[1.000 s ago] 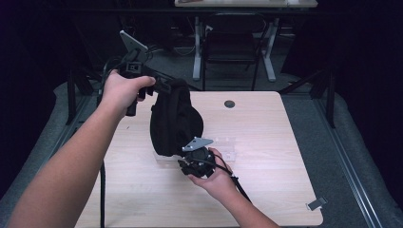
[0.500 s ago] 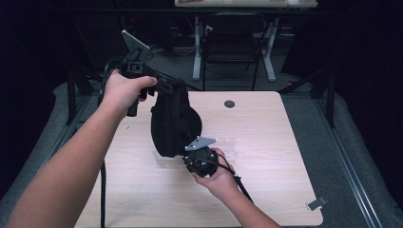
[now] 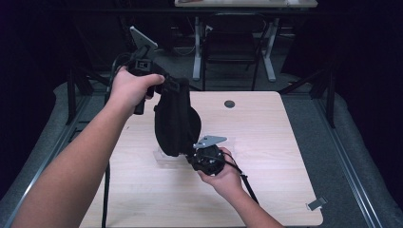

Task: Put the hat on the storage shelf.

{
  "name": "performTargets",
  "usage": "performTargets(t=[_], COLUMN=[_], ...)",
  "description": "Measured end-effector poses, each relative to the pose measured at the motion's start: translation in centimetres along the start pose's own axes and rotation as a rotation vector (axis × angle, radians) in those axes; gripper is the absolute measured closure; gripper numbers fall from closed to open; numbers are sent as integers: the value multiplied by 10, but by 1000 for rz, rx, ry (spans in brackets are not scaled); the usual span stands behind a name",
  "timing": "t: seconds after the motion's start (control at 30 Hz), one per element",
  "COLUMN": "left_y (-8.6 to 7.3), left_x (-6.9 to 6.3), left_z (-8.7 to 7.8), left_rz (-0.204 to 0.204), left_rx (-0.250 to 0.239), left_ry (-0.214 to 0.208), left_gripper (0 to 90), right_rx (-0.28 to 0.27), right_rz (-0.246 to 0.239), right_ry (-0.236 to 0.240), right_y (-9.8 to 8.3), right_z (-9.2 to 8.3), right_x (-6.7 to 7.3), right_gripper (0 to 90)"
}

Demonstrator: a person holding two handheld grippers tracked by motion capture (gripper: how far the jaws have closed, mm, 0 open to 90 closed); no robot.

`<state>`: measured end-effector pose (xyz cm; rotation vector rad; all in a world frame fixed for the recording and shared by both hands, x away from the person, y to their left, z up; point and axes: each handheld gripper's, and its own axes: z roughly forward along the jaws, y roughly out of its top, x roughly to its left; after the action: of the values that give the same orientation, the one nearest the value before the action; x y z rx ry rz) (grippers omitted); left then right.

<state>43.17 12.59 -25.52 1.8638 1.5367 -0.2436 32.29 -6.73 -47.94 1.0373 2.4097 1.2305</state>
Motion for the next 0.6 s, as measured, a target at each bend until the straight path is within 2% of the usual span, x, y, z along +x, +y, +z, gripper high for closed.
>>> performTargets(t=[0.17, 0.37, 0.47, 0.57, 0.6], left_y=[0, 0, 1, 1, 1], left_x=[-4, -12, -14, -14, -14], left_z=[2, 4, 4, 2, 2], left_rz=[2, 24, 23, 24, 14], left_rx=[-4, 10, 10, 7, 4], left_ry=[-1, -3, 14, 18, 17], left_gripper=[849, 850, 849, 849, 849], right_rx=[-17, -13, -10, -8, -22], right_rz=[25, 15, 24, 25, 32], right_ry=[18, 24, 39, 34, 44], right_y=[-3, -3, -3, -3, -3], right_z=[-1, -3, -3, -3, -2], right_x=[-4, -6, -8, -9, -9], right_gripper=[756, 768, 768, 768, 768])
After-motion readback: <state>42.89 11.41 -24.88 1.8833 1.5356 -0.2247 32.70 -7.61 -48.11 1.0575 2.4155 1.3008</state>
